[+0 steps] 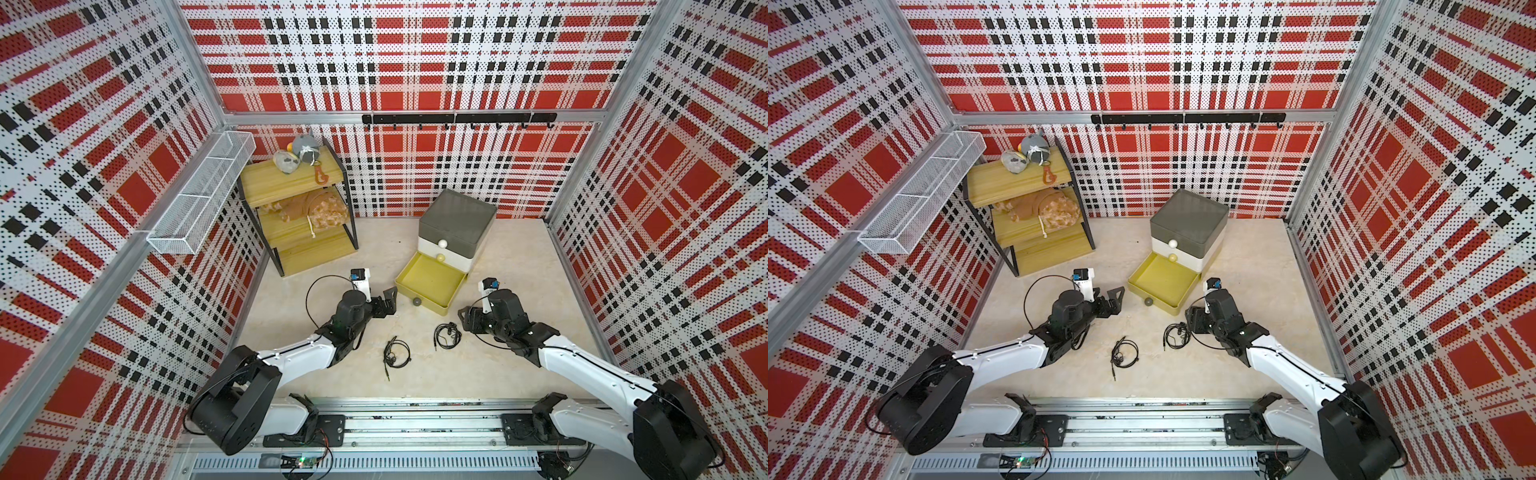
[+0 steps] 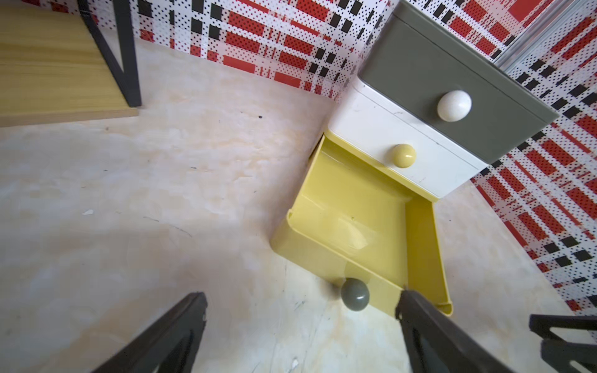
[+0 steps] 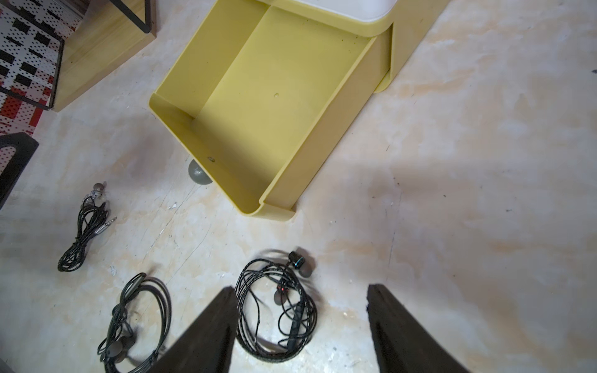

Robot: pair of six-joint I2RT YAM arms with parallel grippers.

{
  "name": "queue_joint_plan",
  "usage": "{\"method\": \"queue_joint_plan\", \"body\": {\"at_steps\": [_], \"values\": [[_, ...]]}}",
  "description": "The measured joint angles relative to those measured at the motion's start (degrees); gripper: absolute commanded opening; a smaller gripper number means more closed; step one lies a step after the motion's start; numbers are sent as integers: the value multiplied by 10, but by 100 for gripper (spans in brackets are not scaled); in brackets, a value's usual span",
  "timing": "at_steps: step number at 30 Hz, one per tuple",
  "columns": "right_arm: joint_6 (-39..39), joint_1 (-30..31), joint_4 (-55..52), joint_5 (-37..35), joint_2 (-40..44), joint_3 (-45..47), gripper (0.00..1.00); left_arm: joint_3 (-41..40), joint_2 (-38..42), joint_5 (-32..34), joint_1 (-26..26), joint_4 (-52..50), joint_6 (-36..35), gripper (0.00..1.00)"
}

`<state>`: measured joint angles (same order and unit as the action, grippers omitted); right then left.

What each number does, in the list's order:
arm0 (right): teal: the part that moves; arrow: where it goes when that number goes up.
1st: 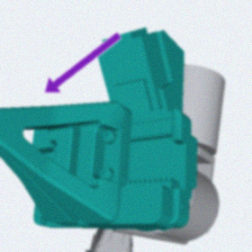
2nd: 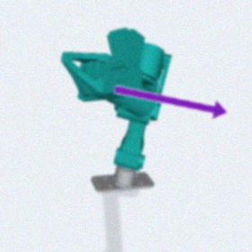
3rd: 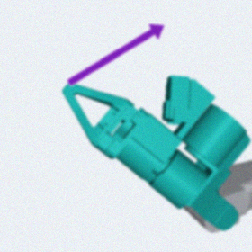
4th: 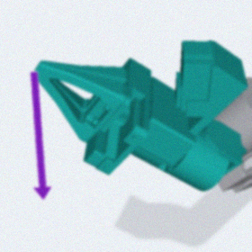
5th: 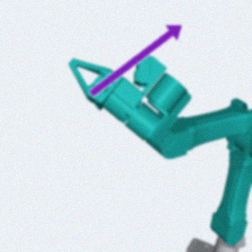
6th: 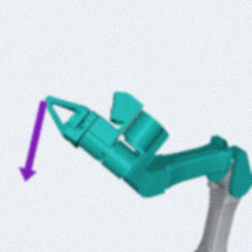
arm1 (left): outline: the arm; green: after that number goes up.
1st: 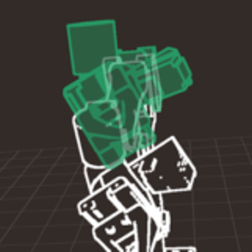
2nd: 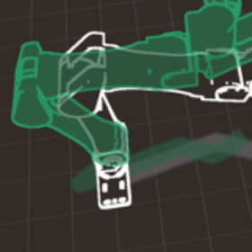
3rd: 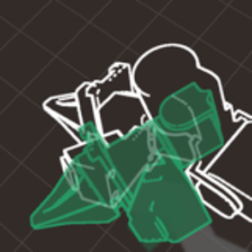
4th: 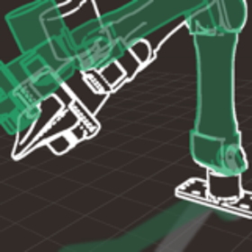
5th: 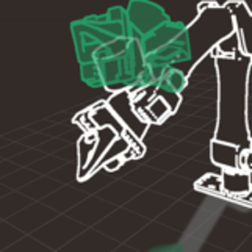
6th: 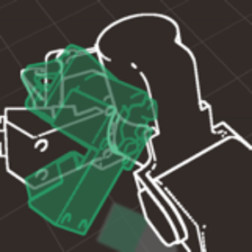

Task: Place the wired earphones into the drawer by color
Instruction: Pick up the wired earphones from the center of the board.

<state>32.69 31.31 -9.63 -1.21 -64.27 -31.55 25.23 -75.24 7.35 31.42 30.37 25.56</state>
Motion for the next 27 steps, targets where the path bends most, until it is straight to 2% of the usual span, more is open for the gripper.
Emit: {"method": "queue_joint_plan", "body": {"at_steps": [7,12,18,27], "values": [[15,38,-2,-10,-78,-5,65,-17,52,33,0,16,-17,99],[17,47,-3,-15,-126,-10,61,-33,60,53,0,23,-25,99],[25,47,-2,-19,-136,-12,56,-35,59,58,0,28,-29,99],[34,50,9,-12,-170,-15,41,-35,56,57,0,32,-29,99]]}}
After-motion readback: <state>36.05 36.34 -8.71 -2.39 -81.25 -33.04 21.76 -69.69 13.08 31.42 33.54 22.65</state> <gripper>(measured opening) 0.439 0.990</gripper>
